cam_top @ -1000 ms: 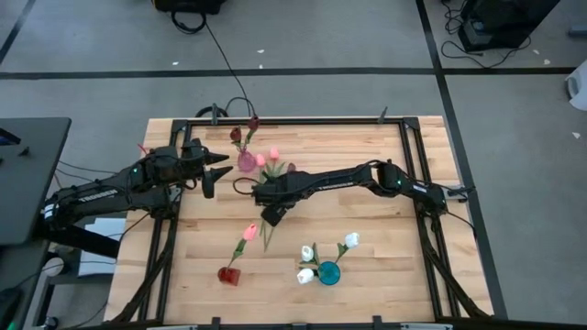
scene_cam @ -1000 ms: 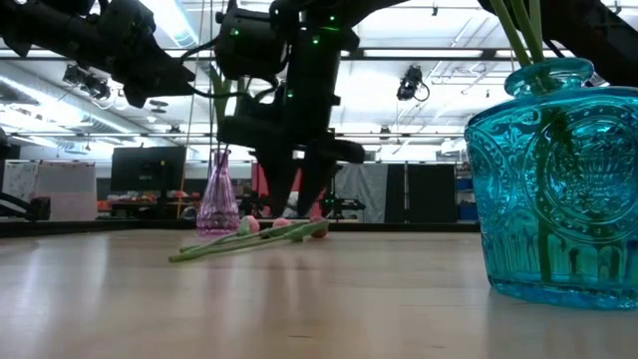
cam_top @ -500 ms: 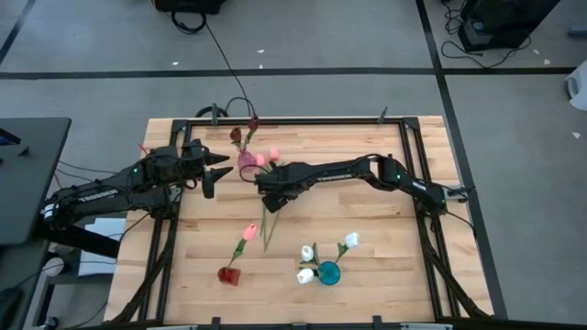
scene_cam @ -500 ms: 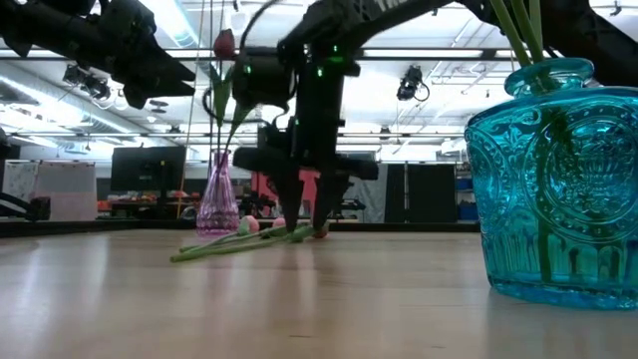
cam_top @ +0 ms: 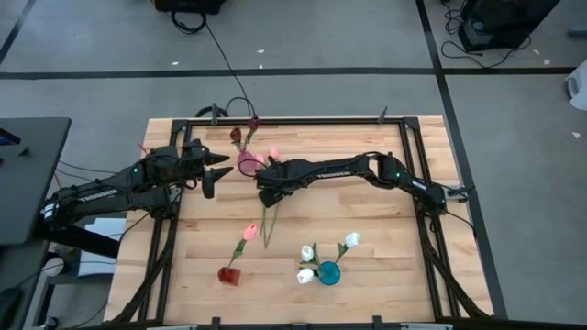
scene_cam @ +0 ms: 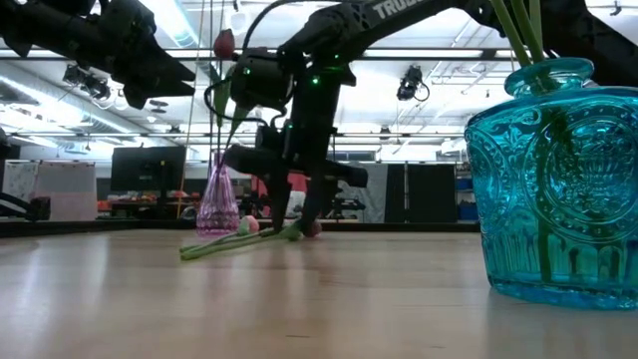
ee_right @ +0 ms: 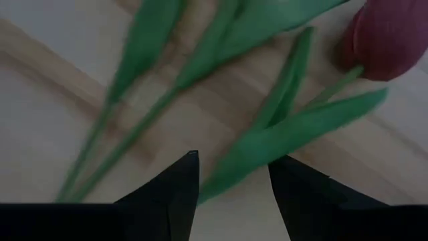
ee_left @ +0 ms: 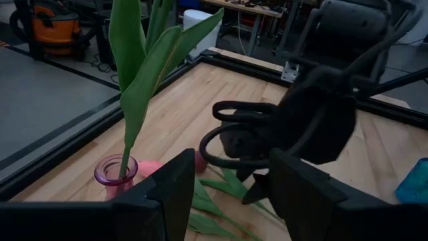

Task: Sort flowers into vase by color
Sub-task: Put the red flower into the purple vase

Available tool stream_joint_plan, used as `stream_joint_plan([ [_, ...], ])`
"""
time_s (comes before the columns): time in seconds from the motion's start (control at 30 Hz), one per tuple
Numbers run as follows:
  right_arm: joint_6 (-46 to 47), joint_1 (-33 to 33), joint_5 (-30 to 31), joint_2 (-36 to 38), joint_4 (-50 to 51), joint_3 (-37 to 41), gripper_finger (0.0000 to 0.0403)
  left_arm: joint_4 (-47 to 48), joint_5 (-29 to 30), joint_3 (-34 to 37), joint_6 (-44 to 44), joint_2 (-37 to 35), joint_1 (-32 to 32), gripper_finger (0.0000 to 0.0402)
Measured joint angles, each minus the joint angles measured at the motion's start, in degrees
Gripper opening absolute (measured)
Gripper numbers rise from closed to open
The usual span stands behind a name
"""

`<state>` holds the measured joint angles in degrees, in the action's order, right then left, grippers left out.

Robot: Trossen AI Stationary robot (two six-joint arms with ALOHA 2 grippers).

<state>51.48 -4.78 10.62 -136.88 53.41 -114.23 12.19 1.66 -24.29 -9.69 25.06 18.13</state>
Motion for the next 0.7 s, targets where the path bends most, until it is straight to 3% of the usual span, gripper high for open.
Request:
stream_joint_plan([
  [0.43,-0.8,-5.1,-0.1,0.0,0.0,0.0,0.0187,0.0,0.0,0.0,0.0,0.0,0.0,0.0197],
  [0.7,-3.5,-6.1,-2.3,0.0,0.5,0.0,0.0129,0.0,0.0,0.0,0.2,0.0,0.0,0.0197],
])
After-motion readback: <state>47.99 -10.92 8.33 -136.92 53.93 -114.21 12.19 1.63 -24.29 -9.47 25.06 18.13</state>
